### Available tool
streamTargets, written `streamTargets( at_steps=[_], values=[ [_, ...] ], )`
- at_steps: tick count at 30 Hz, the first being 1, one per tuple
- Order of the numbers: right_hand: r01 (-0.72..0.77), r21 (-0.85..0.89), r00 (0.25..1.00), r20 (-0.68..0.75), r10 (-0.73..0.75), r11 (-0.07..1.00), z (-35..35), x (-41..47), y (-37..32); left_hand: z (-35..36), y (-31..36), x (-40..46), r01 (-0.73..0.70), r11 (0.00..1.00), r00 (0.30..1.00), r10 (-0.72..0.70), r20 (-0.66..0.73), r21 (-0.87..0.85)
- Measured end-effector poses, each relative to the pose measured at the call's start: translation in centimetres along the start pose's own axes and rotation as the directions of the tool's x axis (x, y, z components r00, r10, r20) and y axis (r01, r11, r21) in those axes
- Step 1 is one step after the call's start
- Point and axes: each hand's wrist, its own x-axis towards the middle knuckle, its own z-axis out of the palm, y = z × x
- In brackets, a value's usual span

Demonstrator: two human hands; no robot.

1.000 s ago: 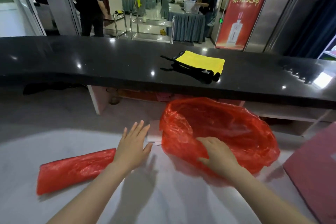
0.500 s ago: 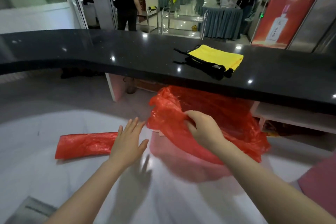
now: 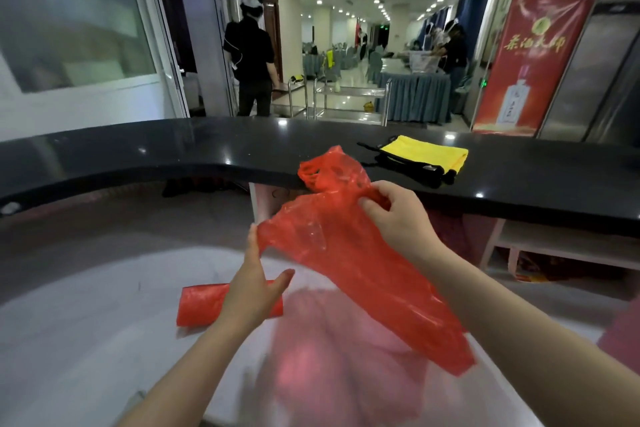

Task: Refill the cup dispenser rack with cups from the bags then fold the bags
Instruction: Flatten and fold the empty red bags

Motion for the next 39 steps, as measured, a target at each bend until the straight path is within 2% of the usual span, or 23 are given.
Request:
streamTargets(
  at_steps=[2,4,6,9,11,13,15,17,20,23,25,27,28,30,31,32,34,37,39],
  values=[
    [-0.028,0.095,0.999,-0.02,0.03,0.995,0.7,0.3,-2.0,-2.3,-0.4,-0.4,-0.017,1.0,1.0,0.016,-0.011,-0.023],
    [-0.03,0.15,0.999,-0.023,0.033,0.988,1.7,0.3,-3.9,-4.7,-1.1,-0.8,-0.036,0.999,0.999,0.037,-0.037,0.024],
    [-0.024,0.17,1.0,-0.002,0.024,0.985,2.9,0.0,-5.5,-7.1,-1.8,-1.2,-0.038,0.998,0.993,0.042,-0.113,0.044],
    [-0.03,0.21,0.999,0.033,0.024,0.977,4.5,-0.7,-7.4,-10.6,-2.7,-1.7,0.031,0.994,0.971,-0.054,-0.235,-0.1],
    [-0.036,0.227,0.999,0.01,0.035,0.973,5.4,-1.3,-8.4,-12.3,-3.0,-2.1,0.098,0.965,0.958,-0.158,-0.241,-0.245],
    [-0.06,0.276,0.996,-0.042,0.074,0.959,6.0,-1.7,-9.1,-13.1,-3.1,-2.8,0.162,0.932,0.964,-0.22,-0.151,-0.325],
    [-0.101,0.335,0.984,-0.107,0.144,0.937,6.4,-1.7,-9.8,-12.9,-3.1,-3.8,0.201,0.914,0.975,-0.223,-0.02,-0.353],
    [-0.162,0.388,0.957,-0.165,0.241,0.907,6.6,-1.3,-10.1,-12.6,-2.9,-5.1,0.203,0.91,0.979,-0.189,0.074,-0.362],
    [-0.267,0.521,0.898,-0.17,0.405,0.811,6.4,-0.5,-10.1,-12.4,-3.2,-6.7,0.182,0.892,0.964,-0.078,0.255,-0.414],
    [-0.338,0.532,0.856,-0.17,0.489,0.777,6.0,0.3,-9.8,-12.4,-3.4,-8.0,0.11,0.926,0.931,0.031,0.363,-0.362],
    [-0.375,0.582,0.833,-0.13,0.538,0.722,5.9,0.6,-9.5,-12.1,-3.9,-8.5,0.11,0.957,0.936,-0.009,0.351,-0.27],
    [-0.389,0.62,0.821,-0.103,0.562,0.682,5.9,0.8,-9.1,-11.5,-4.7,-8.9,0.256,0.943,0.924,-0.175,0.34,-0.211],
    [-0.4,0.623,0.822,-0.082,0.564,0.673,5.9,0.9,-8.8,-11.2,-5.1,-9.1,0.386,0.885,0.881,-0.27,0.388,-0.262],
    [-0.451,0.627,0.821,0.012,0.571,0.635,5.8,0.6,-8.1,-10.4,-5.3,-9.4,0.625,0.677,0.747,-0.371,0.552,-0.389],
    [-0.496,0.646,0.811,0.106,0.576,0.58,5.9,0.1,-7.7,-9.8,-5.3,-9.4,0.684,0.599,0.701,-0.381,0.603,-0.417],
    [-0.547,0.62,0.794,0.173,0.582,0.562,6.1,-0.7,-7.1,-9.0,-5.4,-9.3,0.707,0.572,0.682,-0.393,0.617,-0.416],
    [-0.599,0.42,0.796,0.222,0.563,0.682,6.5,-2.9,-5.2,-7.0,-5.2,-9.3,0.717,0.582,0.678,-0.453,0.579,-0.383],
    [-0.496,0.12,0.834,0.341,0.434,0.86,6.0,-7.9,-2.4,-4.3,-4.6,-9.5,0.7,0.598,0.708,-0.51,0.487,-0.391],
    [-0.408,-0.08,0.779,0.489,0.393,0.909,5.4,-11.0,-0.9,-2.9,-4.2,-9.5,0.682,0.608,0.727,-0.508,0.462,-0.405]
  ],
)
